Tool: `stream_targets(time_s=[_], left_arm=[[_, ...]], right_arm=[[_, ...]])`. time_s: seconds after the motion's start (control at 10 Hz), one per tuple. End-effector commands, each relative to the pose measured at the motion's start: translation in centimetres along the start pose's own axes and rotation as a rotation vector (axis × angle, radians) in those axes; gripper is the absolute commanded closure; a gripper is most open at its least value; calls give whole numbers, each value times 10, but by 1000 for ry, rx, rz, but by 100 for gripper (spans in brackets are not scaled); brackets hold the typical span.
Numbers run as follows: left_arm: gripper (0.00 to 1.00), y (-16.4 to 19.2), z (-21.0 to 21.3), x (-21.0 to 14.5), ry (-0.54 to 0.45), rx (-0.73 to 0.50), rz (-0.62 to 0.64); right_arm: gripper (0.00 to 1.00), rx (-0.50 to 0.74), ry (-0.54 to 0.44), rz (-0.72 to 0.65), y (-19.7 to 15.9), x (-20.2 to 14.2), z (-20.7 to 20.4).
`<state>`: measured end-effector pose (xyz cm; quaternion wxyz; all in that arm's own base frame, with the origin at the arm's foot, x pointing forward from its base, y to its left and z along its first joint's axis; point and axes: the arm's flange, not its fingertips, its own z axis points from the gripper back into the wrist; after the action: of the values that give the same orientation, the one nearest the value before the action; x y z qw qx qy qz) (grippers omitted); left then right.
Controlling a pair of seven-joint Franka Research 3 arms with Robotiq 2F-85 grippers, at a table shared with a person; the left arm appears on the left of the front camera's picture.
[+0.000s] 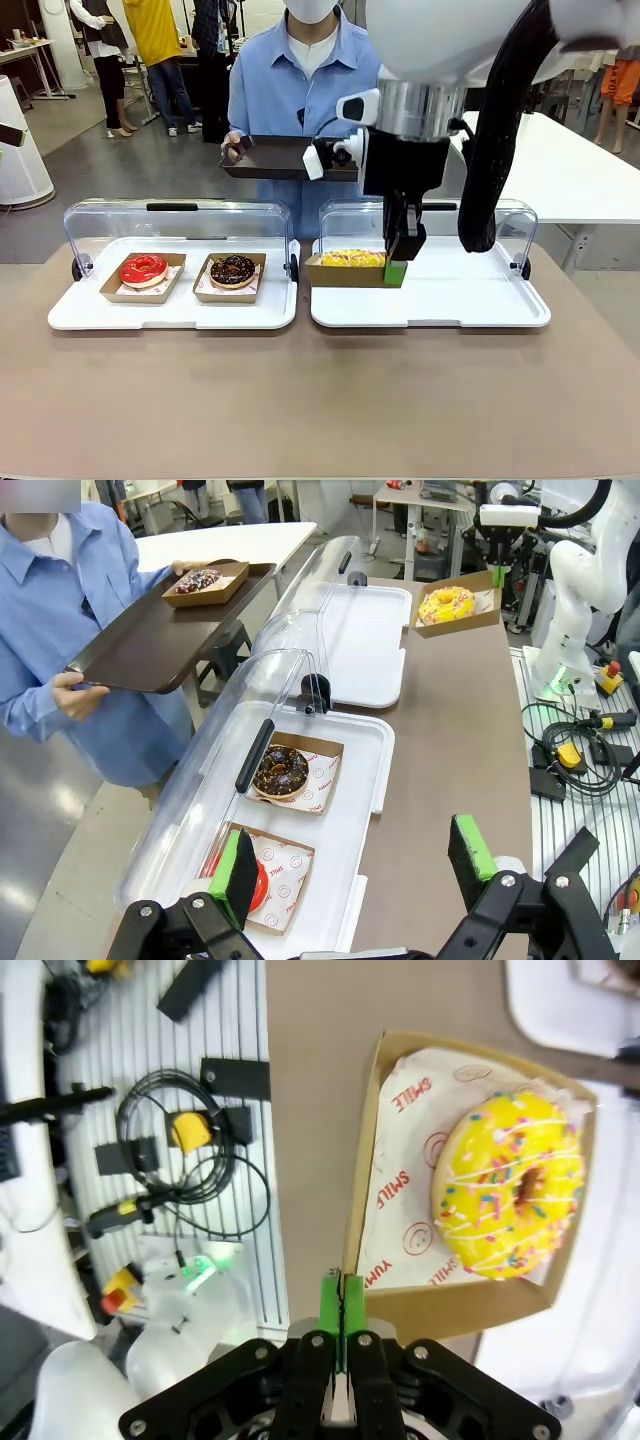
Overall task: Provide the desired donut to the person.
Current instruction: Pick up and lift the Paper togo box containing the Donut pointed at by the person.
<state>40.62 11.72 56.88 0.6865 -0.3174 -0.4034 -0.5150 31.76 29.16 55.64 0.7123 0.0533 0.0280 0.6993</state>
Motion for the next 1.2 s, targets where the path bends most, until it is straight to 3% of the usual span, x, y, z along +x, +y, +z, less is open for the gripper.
stream_targets(time_s=[0.0,1.1], left_arm=[[0,-1,1,1,-2,2,-3],[0,-1,1,1,-2,2,-3]], right_arm=[[100,-4,-4,-29,0,9,14],[100,-14,-23,-12,-9,9,25]])
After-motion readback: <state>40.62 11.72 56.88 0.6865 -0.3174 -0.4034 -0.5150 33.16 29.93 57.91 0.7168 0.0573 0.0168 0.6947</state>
